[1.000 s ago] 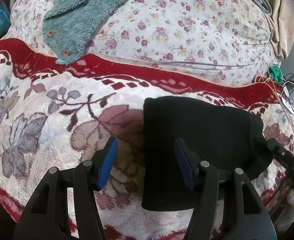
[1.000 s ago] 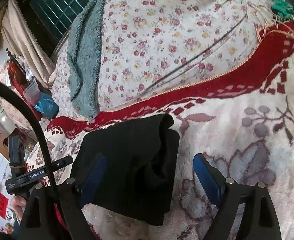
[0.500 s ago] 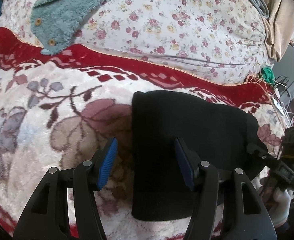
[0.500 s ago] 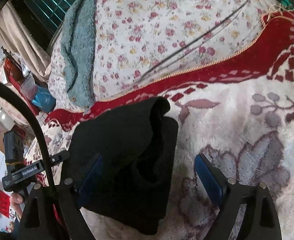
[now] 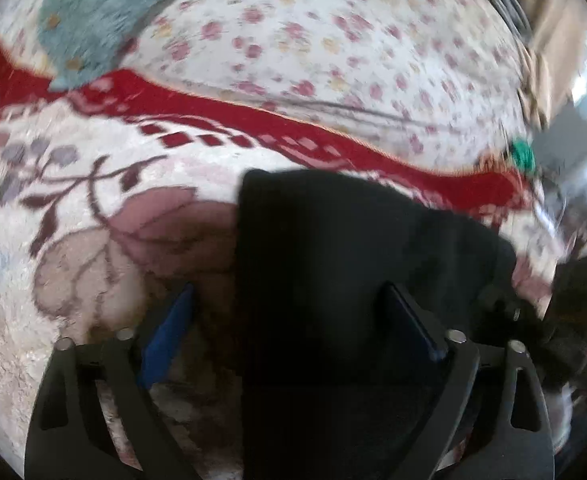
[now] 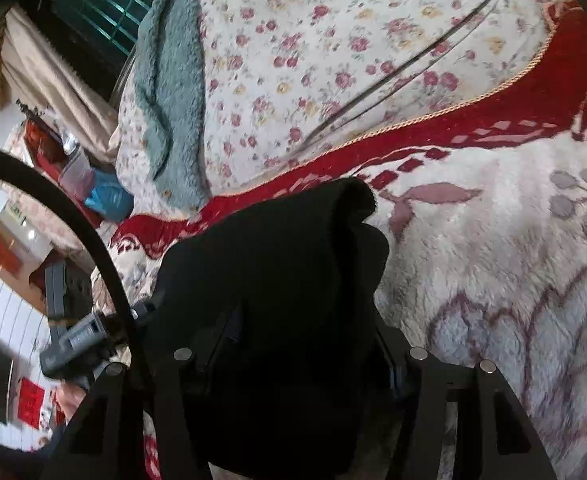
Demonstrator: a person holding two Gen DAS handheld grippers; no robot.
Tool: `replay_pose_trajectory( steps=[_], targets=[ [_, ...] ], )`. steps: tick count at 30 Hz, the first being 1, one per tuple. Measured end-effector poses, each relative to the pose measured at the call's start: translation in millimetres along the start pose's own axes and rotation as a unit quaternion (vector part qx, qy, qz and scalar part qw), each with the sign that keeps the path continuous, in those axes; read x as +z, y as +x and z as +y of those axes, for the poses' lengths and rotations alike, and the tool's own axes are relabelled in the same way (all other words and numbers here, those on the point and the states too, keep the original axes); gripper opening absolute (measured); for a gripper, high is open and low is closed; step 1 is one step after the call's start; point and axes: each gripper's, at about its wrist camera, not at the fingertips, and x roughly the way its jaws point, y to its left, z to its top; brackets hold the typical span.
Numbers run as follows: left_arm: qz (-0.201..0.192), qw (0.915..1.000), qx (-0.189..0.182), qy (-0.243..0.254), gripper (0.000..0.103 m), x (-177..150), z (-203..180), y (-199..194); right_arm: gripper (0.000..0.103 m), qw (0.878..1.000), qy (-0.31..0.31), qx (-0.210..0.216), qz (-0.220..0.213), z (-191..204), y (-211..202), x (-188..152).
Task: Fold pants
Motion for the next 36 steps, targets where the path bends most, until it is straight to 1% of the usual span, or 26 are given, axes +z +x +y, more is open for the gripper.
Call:
replay_pose_trajectory(
  steps=[1, 3, 4, 6, 8, 9, 12, 13, 16, 18, 22, 24, 27, 30, 31, 32, 33, 34, 35, 36],
  targets=[
    [0.007, 0.9997, -0.021, 0.005, 0.058, 0.1, -3.0, -0.5, 0.053, 1.000, 0.004, 0.000, -0.002, -0.3, -0.7, 0.1],
    [0.010, 0.9999, -0.011, 0.008, 0.049, 3.2, -7.3, -5.4, 0.048, 1.000, 0.009, -0.001, -0.005, 2.8, -3.5, 1.4],
    [0.011, 0.9998, -0.010, 0.012, 0.046, 4.5, -8.0, -6.9, 0.045, 1.000, 0.001, -0.006, -0.005, 8.0, -5.9, 2.9],
    [0.012, 0.9998, -0.013, 0.009, 0.035, 7.7, -7.1, -14.8, 0.042, 1.000, -0.011, -0.008, -0.010, 18.9, -12.7, 5.9],
    [0.012, 0.9997, -0.020, 0.007, 0.031, 11.6, -5.2, -26.6, 0.039, 1.000, -0.019, -0.004, -0.017, 28.1, -17.7, 9.9],
    [0.009, 0.9997, -0.021, 0.006, 0.030, 12.6, -4.2, -32.3, 0.038, 1.000, -0.023, 0.001, -0.020, 33.7, -20.2, 11.9],
    [-0.016, 0.9998, -0.009, 0.007, 0.030, 18.6, 3.1, -58.7, 0.037, 0.999, -0.023, 0.025, -0.022, 50.2, -19.0, 15.3],
    [-0.027, 0.9996, -0.005, 0.005, 0.030, 21.8, 9.8, -71.3, 0.037, 0.999, -0.027, 0.034, -0.022, 59.1, -15.2, 16.4],
    [-0.040, 0.9991, 0.007, -0.009, 0.030, 31.5, 32.6, -97.5, 0.037, 0.997, -0.026, 0.064, -0.016, 78.9, -1.6, 19.1],
    [-0.051, 0.9984, 0.020, -0.018, 0.030, 37.5, 50.7, -114.4, 0.037, 0.996, -0.030, 0.083, -0.010, 99.1, 15.1, 21.6],
    [-0.069, 0.9953, 0.061, -0.031, 0.030, 45.6, 87.8, -142.3, 0.037, 0.993, -0.046, 0.108, 0.005, 138.4, 48.4, 21.3],
    [-0.072, 0.9940, 0.072, -0.040, 0.030, 46.6, 104.9, -150.7, 0.037, 0.992, -0.048, 0.119, 0.015, 155.8, 69.3, 21.2],
    [-0.071, 0.9917, 0.089, -0.060, 0.030, 45.7, 135.3, -157.7, 0.037, 0.990, -0.042, 0.133, 0.031, 170.2, 96.1, 20.0],
    [-0.059, 0.9902, 0.104, -0.072, 0.030, 43.4, 157.7, -154.1, 0.037, 0.989, -0.037, 0.134, 0.050, 179.8, 123.4, 16.0],
    [-0.050, 0.9894, 0.109, -0.082, 0.030, 41.3, 167.5, -150.2, 0.038, 0.989, -0.036, 0.129, 0.061, 182.5, 135.1, 13.1],
    [-0.038, 0.9876, 0.116, -0.098, 0.031, 38.1, 180.5, -143.8, 0.039, 0.990, -0.040, 0.115, 0.075, 184.3, 147.1, 9.7],
    [-0.031, 0.9861, 0.122, -0.108, 0.036, 35.0, 187.7, -139.9, 0.040, 0.990, -0.045, 0.095, 0.089, 186.1, 157.4, 7.8],
    [-0.024, 0.9840, 0.126, -0.124, 0.041, 31.2, 198.3, -134.3, 0.045, 0.991, -0.053, 0.062, 0.109, 185.6, 169.8, 3.7],
    [-0.028, 0.9817, 0.124, -0.142, 0.049, 25.6, 207.6, -131.5, 0.047, 0.990, -0.056, 0.047, 0.117, 182.5, 175.5, -0.4],
    [-0.032, 0.9807, 0.119, -0.152, 0.057, 21.8, 212.4, -131.7, 0.051, 0.991, -0.051, 0.058, 0.114, 178.6, 174.2, -1.6]
  ],
)
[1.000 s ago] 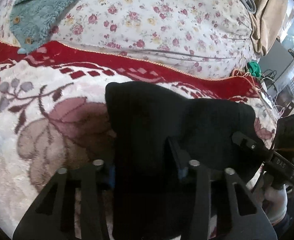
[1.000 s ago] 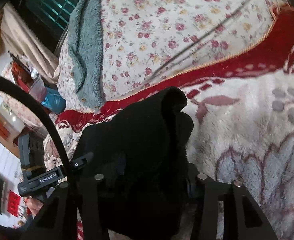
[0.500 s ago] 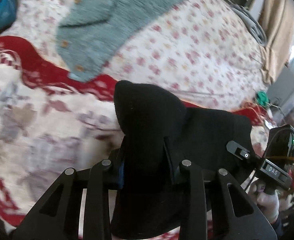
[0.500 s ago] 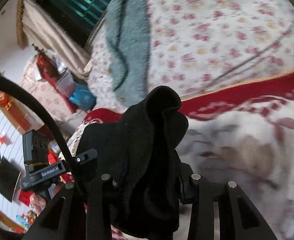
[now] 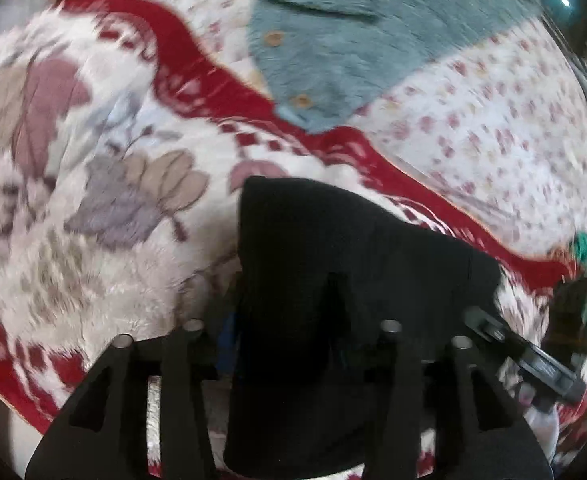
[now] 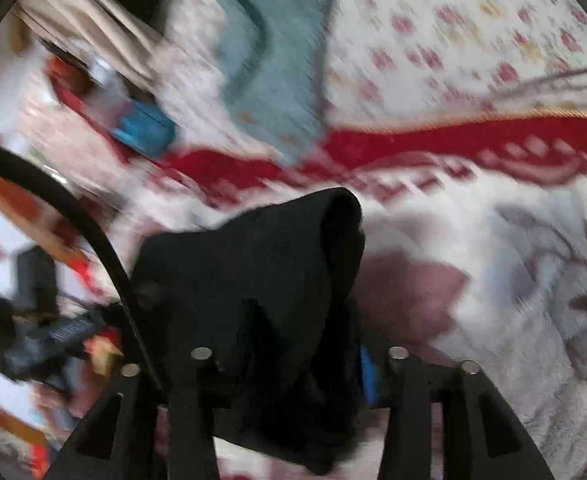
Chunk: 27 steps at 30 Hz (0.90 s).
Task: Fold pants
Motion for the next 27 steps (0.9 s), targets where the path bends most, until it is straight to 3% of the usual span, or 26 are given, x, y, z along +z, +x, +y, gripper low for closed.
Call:
replay_pose_trajectory(
  steps=[4, 8, 12, 27],
  targets=[
    [-0.007, 0.9999, -0.004, -0.008, 0.060, -2.8, 4.8, -3.9, 0.055, 1.000, -0.011, -0.017, -0.003, -2.5, -13.7, 0.9],
    [-0.028, 0.9988, 0.037, 0.016, 0.060, -2.5, -8.2, -15.4, 0.055, 0.998, -0.036, -0.034, -0.023, 8.7, -33.0, 9.2],
    [-0.054, 0.9964, 0.060, 0.026, 0.060, -3.9, -17.2, -31.8, 0.055, 0.997, -0.051, -0.028, -0.050, 23.7, -53.2, 14.1],
    [-0.132, 0.9787, 0.148, 0.054, 0.060, -41.9, -79.4, -81.8, 0.055, 0.982, -0.175, -0.013, -0.069, 93.9, -67.2, -5.0]
  ],
)
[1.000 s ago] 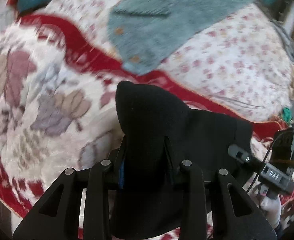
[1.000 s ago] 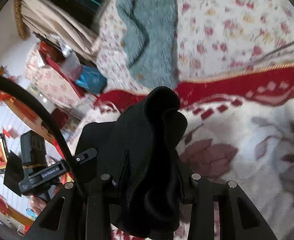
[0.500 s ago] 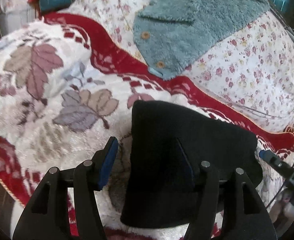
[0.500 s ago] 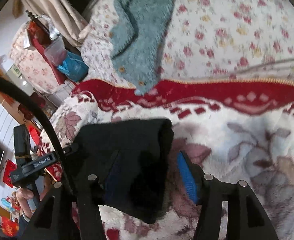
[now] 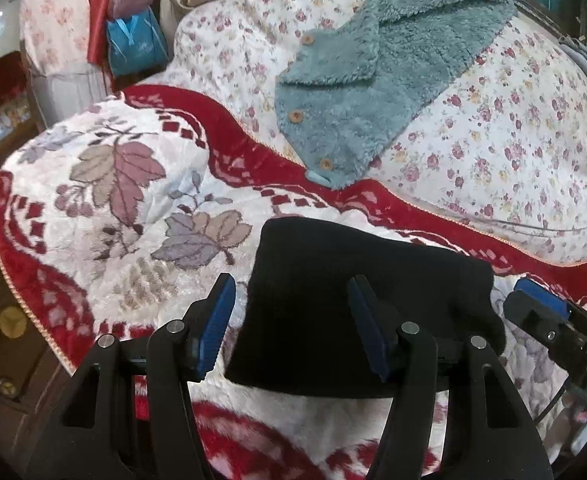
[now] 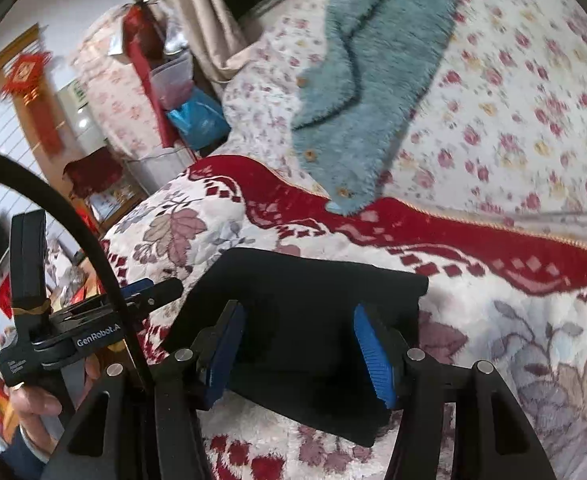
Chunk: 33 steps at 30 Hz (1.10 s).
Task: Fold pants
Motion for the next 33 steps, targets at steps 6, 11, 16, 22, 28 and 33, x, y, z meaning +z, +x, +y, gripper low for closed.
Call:
replay_pose_trajectory(
  steps=[6, 11, 16, 22, 28, 33],
  targets=[
    [-0.030, 0.9991, 0.028, 0.004, 0.060, -8.9, -19.8, -24.6, 0.056, 1.000, -0.022, 0.019, -0.007, 6.6, -16.5, 2.1],
    [-0.016, 0.9996, 0.022, -0.003, 0.060, -11.6, -24.4, -24.4, 0.056, 0.999, -0.032, 0.018, -0.014, 8.5, -23.3, 0.3],
    [-0.021, 0.9995, 0.020, -0.009, 0.060, -13.1, -23.9, -23.3, 0.056, 0.999, -0.022, 0.016, -0.029, 8.0, -20.7, -4.5],
    [-0.020, 0.9997, 0.013, -0.009, 0.060, -14.0, -18.2, -19.9, 0.056, 1.000, -0.001, 0.012, -0.025, 9.6, -12.9, -13.9],
    [-0.021, 0.9995, 0.001, -0.022, 0.060, -18.5, -11.0, -19.2, 0.056, 1.000, -0.018, -0.001, -0.021, 21.8, -10.1, -13.0],
    [-0.019, 0.9997, -0.002, -0.018, 0.060, -21.6, -10.8, -17.8, 0.056, 1.000, -0.018, -0.004, -0.016, 25.9, -4.8, -10.0]
  ],
)
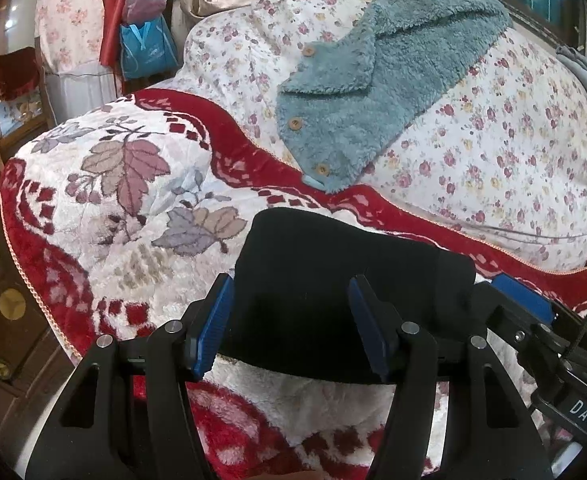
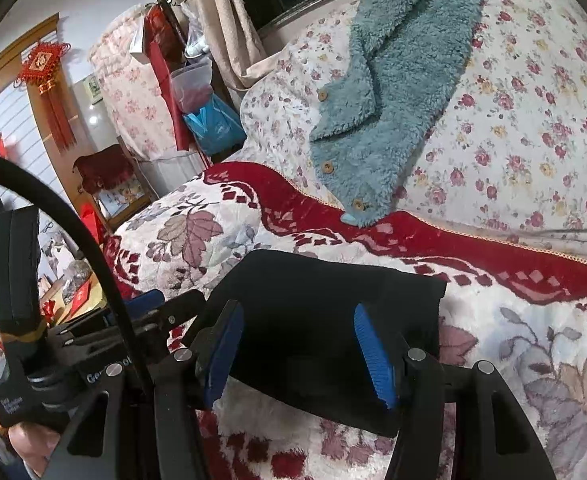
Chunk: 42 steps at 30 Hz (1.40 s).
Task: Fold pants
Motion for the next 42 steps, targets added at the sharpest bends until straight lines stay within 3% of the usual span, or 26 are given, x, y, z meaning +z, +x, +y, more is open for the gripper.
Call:
replay_pose_trajectory(
  steps=[42],
  targets=[
    [0.013, 0.9997, 0.006, 0.017, 0.060, 8.5, -7.8, 28.9, 0.058, 0.999, 0.027, 0.001, 0.027, -19.5, 33.3, 8.0]
  ],
)
